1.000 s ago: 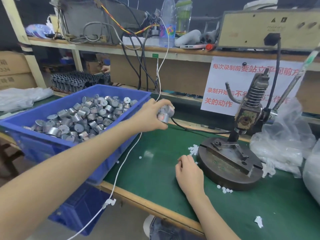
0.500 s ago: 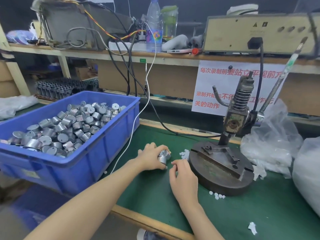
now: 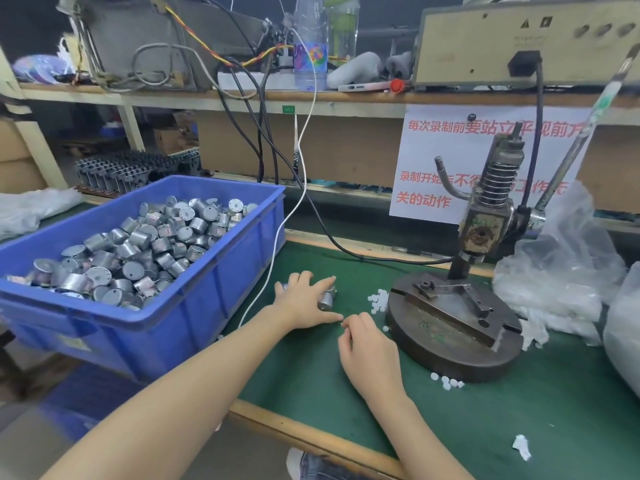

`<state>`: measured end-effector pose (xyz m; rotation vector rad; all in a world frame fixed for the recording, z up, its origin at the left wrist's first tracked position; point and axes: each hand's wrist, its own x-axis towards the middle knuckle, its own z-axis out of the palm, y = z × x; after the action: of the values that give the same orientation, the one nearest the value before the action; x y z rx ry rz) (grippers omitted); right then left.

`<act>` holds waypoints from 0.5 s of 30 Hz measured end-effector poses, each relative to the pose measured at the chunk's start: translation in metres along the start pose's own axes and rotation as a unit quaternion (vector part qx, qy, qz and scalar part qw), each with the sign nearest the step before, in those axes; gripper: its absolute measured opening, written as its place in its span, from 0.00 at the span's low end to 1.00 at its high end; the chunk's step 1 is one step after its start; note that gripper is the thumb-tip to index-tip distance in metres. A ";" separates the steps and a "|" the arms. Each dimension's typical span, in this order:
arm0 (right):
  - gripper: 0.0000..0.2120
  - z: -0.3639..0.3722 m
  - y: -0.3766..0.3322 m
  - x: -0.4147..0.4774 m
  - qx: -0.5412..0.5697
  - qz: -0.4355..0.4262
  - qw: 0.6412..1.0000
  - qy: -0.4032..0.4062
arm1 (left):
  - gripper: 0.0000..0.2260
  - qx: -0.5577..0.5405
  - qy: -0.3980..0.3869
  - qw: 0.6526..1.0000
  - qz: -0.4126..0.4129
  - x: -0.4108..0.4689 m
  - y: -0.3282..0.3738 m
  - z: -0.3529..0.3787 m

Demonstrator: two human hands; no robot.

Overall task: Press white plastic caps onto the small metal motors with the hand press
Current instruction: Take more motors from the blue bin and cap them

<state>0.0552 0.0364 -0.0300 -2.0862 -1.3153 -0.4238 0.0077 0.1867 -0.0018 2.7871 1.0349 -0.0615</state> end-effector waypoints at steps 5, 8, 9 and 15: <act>0.04 0.006 0.006 0.000 0.003 0.042 0.998 -0.053 | 0.30 -0.002 0.077 0.996 0.041 -0.012 -0.003 -0.045; 0.09 0.009 0.009 0.000 -0.008 0.047 0.996 -0.081 | 0.24 -0.019 0.197 0.979 0.051 -0.018 -0.016 -0.096; 0.09 0.009 0.008 0.000 -0.001 0.051 0.996 -0.080 | 0.22 -0.025 0.230 0.972 0.043 -0.022 -0.024 -0.114; 0.09 0.008 0.008 -0.001 0.011 0.053 0.996 -0.076 | 0.20 -0.022 0.036 0.993 -0.114 -0.051 -0.120 -0.158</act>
<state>0.0616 0.0386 -0.0388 -2.1936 -1.2817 -0.2075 -0.1124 0.2700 0.1418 2.6368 1.3521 0.0345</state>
